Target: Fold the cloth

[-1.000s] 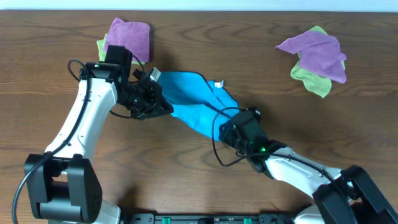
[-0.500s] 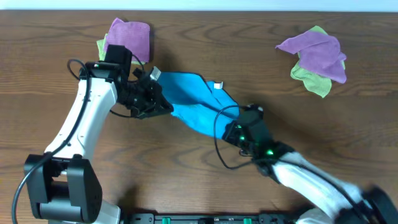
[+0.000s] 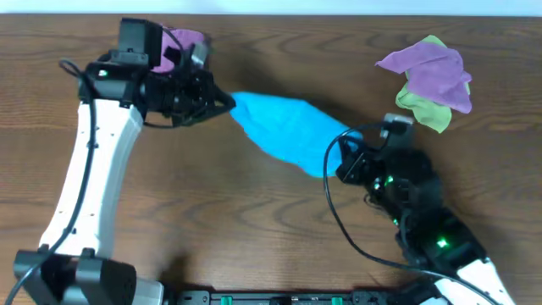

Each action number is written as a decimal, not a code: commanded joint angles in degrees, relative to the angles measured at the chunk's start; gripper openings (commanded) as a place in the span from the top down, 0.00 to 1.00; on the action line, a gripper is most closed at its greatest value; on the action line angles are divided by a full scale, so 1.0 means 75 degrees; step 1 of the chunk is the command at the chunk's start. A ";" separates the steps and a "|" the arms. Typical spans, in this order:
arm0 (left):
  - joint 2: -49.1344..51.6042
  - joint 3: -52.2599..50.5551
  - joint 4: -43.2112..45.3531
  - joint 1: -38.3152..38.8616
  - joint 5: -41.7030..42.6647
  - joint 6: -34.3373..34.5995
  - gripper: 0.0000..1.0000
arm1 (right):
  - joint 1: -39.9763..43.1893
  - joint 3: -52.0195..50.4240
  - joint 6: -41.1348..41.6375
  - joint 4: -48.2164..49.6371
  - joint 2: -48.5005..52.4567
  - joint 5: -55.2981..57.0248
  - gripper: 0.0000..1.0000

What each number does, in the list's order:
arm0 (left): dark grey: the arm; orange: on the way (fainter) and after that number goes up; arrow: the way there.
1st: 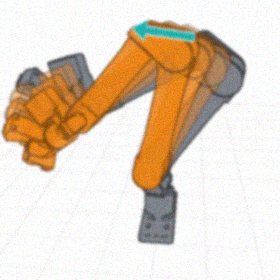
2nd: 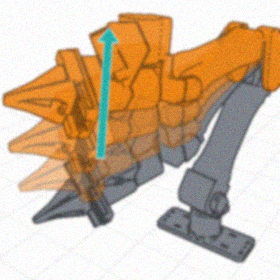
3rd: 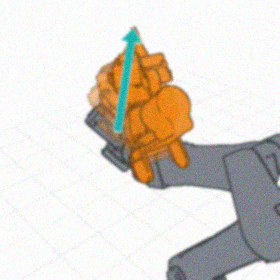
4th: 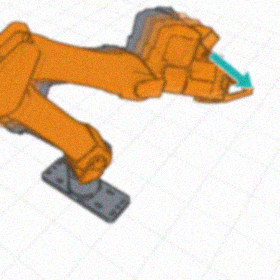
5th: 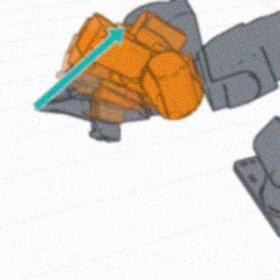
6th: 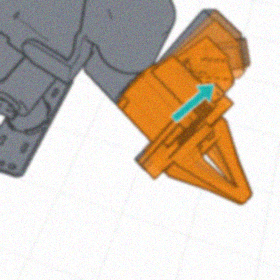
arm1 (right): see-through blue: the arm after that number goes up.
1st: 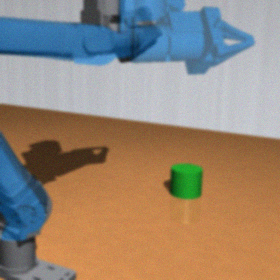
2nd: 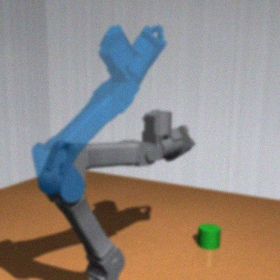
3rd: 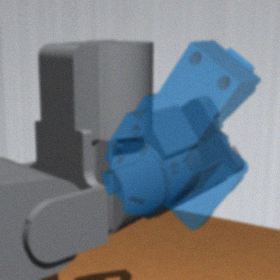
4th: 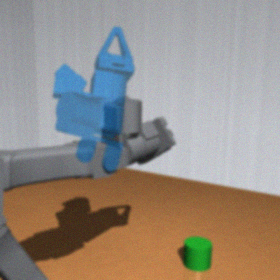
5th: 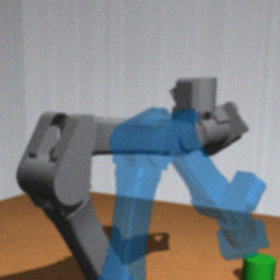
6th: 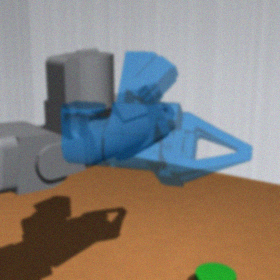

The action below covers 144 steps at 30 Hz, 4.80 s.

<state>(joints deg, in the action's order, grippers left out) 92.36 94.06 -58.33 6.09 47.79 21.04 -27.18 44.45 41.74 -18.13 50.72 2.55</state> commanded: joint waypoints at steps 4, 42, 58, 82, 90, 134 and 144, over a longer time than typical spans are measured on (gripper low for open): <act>-0.0178 0.0577 0.0699 -0.0009 -0.0268 0.0994 0.94 | 0.0612 0.1014 -0.1166 -0.0102 0.1035 0.0140 0.99; 0.1920 0.0574 0.1999 0.0087 -0.1571 -0.0379 0.94 | 0.1684 0.4051 -0.2486 0.0157 0.6088 -0.1282 0.99; 0.1918 -0.0326 -0.0764 0.0041 -0.1652 -0.1326 0.94 | 0.1670 0.4045 -0.2809 -0.4095 0.5607 -0.1810 0.99; 0.1915 -0.3212 -0.0562 0.0041 -0.1632 -0.2250 0.94 | 0.1670 0.1483 -0.2938 -0.4234 0.5004 -0.2063 0.98; 0.1915 -0.3264 -0.0825 0.0041 -0.1824 -0.2582 0.94 | 0.1667 0.1160 -0.2824 -0.4529 0.4867 -0.2060 0.98; 0.1915 -0.3264 -0.1204 0.0041 0.0641 -0.2888 0.31 | 0.0997 0.1769 -0.4677 -0.1148 0.5931 -0.0309 0.19; 0.1915 -0.3264 -0.1434 0.0041 0.0653 -0.3045 0.31 | 0.0938 0.2352 -0.4689 -0.1052 0.6921 -0.0300 0.27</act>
<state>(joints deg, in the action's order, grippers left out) 106.65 69.78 -68.71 6.57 52.14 -0.34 -19.42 60.84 7.11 -26.02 100.77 -0.45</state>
